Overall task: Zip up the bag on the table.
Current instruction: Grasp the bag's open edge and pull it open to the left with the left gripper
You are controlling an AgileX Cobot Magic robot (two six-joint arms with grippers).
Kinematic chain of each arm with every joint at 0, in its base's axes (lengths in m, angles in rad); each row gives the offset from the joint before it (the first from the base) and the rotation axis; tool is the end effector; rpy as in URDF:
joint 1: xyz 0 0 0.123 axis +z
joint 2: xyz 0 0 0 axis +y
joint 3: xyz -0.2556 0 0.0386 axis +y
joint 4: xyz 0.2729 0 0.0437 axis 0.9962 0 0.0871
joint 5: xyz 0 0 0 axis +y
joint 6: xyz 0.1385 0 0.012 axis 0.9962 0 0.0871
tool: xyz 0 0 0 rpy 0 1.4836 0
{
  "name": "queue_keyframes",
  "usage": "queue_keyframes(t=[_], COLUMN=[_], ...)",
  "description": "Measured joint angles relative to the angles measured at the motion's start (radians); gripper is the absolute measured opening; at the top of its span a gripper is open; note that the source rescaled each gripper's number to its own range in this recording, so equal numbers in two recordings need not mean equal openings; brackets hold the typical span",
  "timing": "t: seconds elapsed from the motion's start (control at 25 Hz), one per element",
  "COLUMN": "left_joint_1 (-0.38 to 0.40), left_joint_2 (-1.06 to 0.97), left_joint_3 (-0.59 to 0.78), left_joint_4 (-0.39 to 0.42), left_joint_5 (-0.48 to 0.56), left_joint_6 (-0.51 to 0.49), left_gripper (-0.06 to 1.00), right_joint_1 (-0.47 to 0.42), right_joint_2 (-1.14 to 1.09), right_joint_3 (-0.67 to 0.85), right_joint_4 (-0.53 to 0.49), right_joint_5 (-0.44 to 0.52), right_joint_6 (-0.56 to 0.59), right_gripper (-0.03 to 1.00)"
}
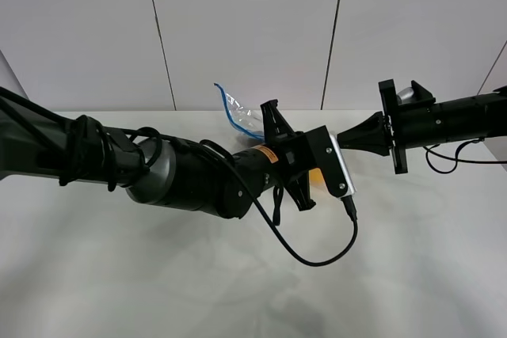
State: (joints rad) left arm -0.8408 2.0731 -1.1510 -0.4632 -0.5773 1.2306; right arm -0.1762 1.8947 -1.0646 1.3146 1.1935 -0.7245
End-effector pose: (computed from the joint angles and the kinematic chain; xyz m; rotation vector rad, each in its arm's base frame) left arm 0.3487 -0.3389 0.0965 1.2740 1.3753 0.2267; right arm 0.3663 0.0618 0.1224 0.3014 2.4812 1.5666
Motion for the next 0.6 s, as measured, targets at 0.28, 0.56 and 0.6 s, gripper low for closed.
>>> queue_keyframes(t=[0.28, 0.56, 0.6], left_joint_1=[0.084, 0.160, 0.169], left_joint_2=[0.000, 0.000, 0.000], left_joint_3=[0.000, 0.000, 0.000], left_joint_4=[0.042, 0.086, 0.088], left_joint_5=[-0.003, -0.003, -0.005], left_joint_6=[0.015, 0.037, 0.045], left_gripper=[0.00, 0.00, 0.00], right_joint_1=[-0.001, -0.001, -0.001], right_joint_2=[-0.038, -0.080, -0.086], right_joint_3=[0.000, 0.000, 0.000], right_joint_4=[-0.001, -0.019, -0.024], right_joint_5=[-0.019, -0.023, -0.023], right_joint_6=[0.012, 0.033, 0.036], right_gripper=[0.00, 0.00, 0.00])
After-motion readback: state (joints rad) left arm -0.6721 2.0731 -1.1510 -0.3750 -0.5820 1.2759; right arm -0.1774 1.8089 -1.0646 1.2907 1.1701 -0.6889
